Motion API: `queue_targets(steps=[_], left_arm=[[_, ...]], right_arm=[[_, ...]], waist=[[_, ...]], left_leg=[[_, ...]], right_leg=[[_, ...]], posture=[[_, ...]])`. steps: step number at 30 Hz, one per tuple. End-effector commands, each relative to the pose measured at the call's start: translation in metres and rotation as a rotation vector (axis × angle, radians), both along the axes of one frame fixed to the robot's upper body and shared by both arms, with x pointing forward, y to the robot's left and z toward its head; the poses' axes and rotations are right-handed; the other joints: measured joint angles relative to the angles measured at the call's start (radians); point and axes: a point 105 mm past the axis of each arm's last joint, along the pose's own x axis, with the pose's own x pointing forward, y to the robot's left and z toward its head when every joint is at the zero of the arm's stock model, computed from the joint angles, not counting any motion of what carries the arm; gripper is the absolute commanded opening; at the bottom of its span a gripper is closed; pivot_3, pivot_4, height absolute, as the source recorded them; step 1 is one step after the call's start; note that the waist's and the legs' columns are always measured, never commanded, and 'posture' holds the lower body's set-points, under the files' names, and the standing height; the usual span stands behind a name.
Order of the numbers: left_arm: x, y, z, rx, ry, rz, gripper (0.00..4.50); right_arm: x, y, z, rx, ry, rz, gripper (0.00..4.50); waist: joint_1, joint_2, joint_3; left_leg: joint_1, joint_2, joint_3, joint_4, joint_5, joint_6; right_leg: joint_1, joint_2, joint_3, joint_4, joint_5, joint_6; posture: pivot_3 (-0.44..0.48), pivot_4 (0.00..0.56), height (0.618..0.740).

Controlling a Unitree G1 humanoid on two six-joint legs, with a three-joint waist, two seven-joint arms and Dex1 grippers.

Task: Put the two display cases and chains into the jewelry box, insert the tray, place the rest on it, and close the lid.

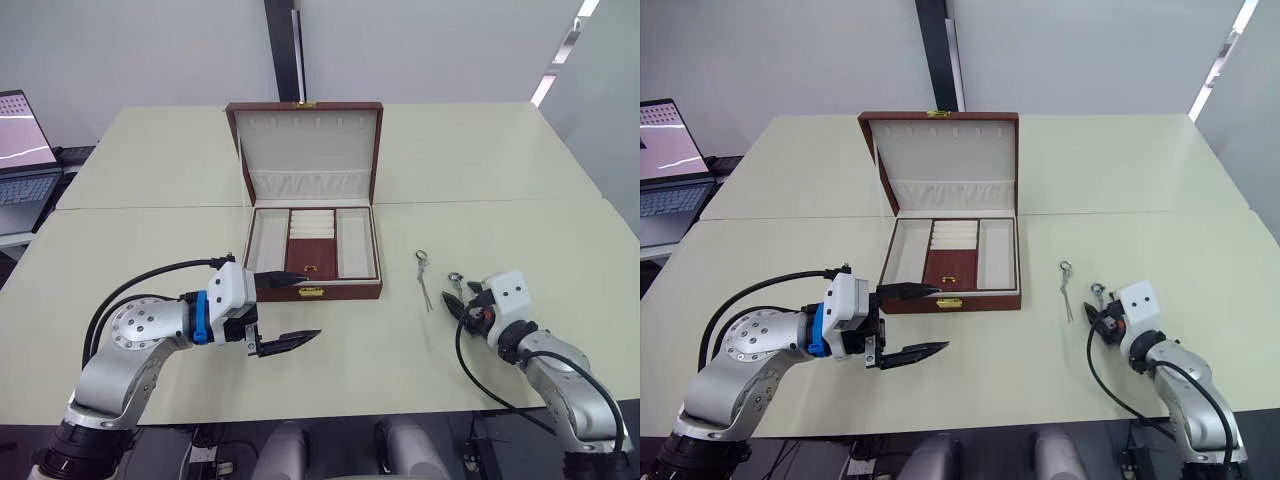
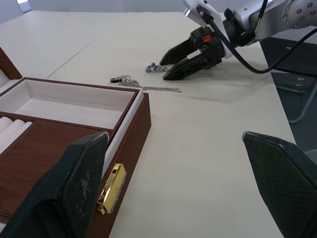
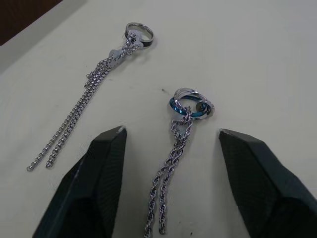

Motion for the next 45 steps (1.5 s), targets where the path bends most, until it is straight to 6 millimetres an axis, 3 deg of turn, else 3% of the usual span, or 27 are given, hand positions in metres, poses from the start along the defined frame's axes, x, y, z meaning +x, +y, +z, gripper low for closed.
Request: queue_targets(steps=[1, 11, 18, 22, 36, 45], left_arm=[[-0.004, -0.006, 0.006, -0.008, -0.04, -0.028, 4.5], [-0.003, -0.008, 0.007, -0.036, -0.044, -0.014, 4.5], [0.0, -0.009, 0.008, -0.044, -0.049, -0.005, 4.5], [0.001, -0.009, 0.008, -0.054, -0.041, 0.007, 4.5], [-0.002, 0.0, 0.003, -0.08, -0.015, 0.099, 4.5], [0.001, 0.014, -0.003, -0.121, -0.014, 0.25, 4.5]], right_arm=[[0.0, -0.004, -0.009, -0.019, 0.033, -0.018, 2.03], [-0.001, -0.006, -0.008, -0.011, 0.031, -0.031, 0.01], [0.002, -0.005, 0.002, 0.028, -0.012, -0.023, 0.01], [0.001, 0.007, 0.017, 0.089, -0.052, 0.042, 0.01], [0.002, 0.049, 0.095, 0.282, -0.218, 0.298, 0.01], [0.019, 0.086, 0.136, 0.298, -0.295, 0.451, 0.01]], waist=[[0.0, 0.0, 0.0], [0.001, 0.0, 0.0], [0.001, 0.0, 0.0], [0.001, 0.0, 0.0], [0.002, 0.0, 0.0], [-0.001, 0.001, 0.0]], left_leg=[[0.0, 0.0, 0.0, 0.0, 0.0, 0.0], [0.0, 0.0, 0.0, 0.0, 0.0, 0.0], [0.0, 0.0, 0.0, 0.0, 0.0, 0.0], [0.0, 0.0, 0.0, 0.0, 0.0, 0.0], [0.0, 0.0, -0.001, 0.0, 0.0, 0.0], [0.0, 0.0, -0.001, 0.0, 0.0, 0.0]], right_leg=[[0.0, 0.0, 0.0, 0.0, 0.0, 0.0], [0.0, 0.0, 0.0, 0.0, 0.0, 0.0], [0.0, 0.0, 0.0, 0.0, 0.0, 0.0], [0.0, 0.0, 0.0, 0.0, 0.0, 0.0], [0.0, 0.0, 0.0, 0.0, 0.0, 0.0], [-0.001, 0.0, 0.0, 0.0, 0.0, 0.0]], posture=[[0.0, 0.15, 0.74], [0.0, 0.15, 0.74], [0.0, 0.15, 0.74], [0.0, 0.15, 0.74], [0.0, 0.15, 0.74], [0.0, 0.15, 0.74]])
